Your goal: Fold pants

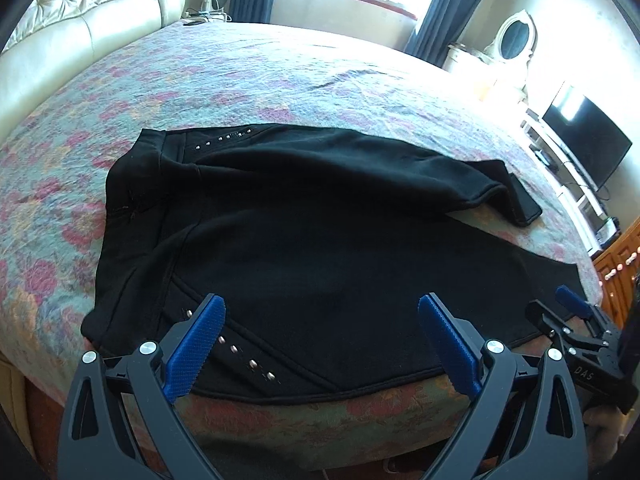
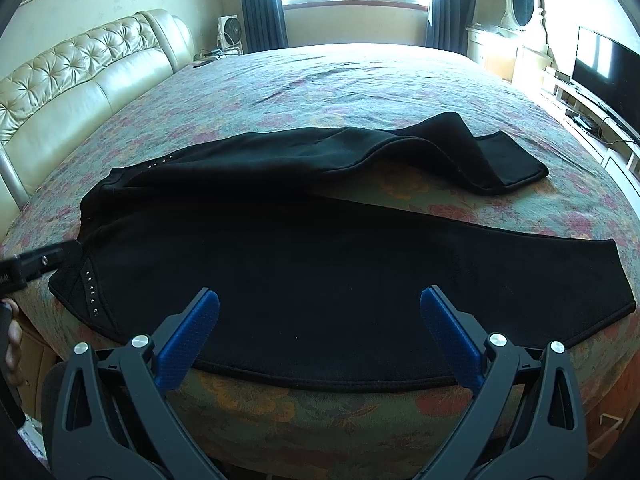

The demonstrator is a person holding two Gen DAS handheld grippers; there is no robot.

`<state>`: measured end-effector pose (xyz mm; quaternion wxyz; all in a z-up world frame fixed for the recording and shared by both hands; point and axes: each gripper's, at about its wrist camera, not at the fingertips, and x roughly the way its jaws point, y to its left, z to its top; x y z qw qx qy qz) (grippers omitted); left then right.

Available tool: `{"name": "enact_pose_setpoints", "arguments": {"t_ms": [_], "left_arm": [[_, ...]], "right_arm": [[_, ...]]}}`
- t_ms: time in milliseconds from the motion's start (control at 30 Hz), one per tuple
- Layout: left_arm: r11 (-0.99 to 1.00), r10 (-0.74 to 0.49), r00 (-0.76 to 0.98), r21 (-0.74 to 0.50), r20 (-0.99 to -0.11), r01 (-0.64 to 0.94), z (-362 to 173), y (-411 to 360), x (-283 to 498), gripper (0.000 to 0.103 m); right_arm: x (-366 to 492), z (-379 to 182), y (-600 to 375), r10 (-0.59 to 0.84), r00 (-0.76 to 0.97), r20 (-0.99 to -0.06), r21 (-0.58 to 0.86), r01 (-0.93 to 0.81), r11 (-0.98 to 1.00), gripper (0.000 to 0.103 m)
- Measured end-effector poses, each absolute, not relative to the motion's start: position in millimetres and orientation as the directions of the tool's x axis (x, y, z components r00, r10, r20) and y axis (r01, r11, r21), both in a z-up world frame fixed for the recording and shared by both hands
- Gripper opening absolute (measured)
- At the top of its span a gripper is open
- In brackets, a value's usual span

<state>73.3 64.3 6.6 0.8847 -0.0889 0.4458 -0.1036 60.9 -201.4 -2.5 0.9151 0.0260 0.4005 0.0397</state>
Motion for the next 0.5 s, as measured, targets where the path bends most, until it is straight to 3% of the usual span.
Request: {"name": "enact_pose_setpoints", "arguments": {"t_ms": [233,400,500], "left_arm": [[0.959,-0.251,0.590,-0.279,-0.768,0.045,18,190,167,0.097],[0.956,-0.233,0.564,-0.292,-0.792,-0.015,-12,261,235,0.097],[0.928,-0.286,0.535,-0.369,-0.795,-0.053,-37,295,263,0.097]], "right_arm": [[78,-4,-198,0.122,0.666,-0.736,0.101,-0.071,0.992,0.101],[86,-6,-190,0.142,0.651,-0.746,0.100,-0.102,0.990,0.101],[92,-10,-186,0.141,0.636,-0.759,0.089,-0.112,0.990,0.101]]}}
